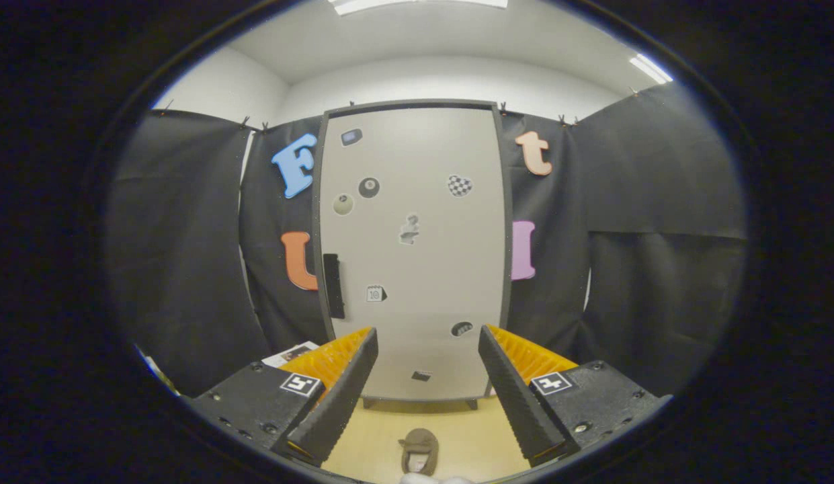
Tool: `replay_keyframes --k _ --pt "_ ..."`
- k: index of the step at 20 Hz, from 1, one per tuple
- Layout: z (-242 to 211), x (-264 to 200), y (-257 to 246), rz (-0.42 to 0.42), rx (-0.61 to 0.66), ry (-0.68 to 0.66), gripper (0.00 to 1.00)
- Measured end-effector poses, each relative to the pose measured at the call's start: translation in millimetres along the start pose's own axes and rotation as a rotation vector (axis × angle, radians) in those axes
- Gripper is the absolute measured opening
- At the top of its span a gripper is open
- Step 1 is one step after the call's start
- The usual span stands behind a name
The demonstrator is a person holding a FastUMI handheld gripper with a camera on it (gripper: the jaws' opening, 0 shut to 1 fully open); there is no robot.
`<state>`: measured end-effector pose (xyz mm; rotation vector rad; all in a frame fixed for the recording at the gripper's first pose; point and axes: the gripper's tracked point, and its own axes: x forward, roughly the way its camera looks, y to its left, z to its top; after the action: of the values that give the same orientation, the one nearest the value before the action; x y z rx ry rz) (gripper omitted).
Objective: Open the shoe cabinet door, grab the shoes and put them into the shoe cabinet, then close the shoe cabinet door.
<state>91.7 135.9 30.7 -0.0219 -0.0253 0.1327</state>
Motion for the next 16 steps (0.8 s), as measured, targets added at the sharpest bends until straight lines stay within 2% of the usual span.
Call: replay_keyframes --k 4,8,12,16 --pt "8 61 54 0.096 0.002 -0.008 0.99" --pt "6 123 95 0.14 0.017 0.015 0.99" --pt "-7 175 129 0.171 0.018 0.05 0.99" --pt "-17 217 143 0.15 0.023 0.085 0.99"
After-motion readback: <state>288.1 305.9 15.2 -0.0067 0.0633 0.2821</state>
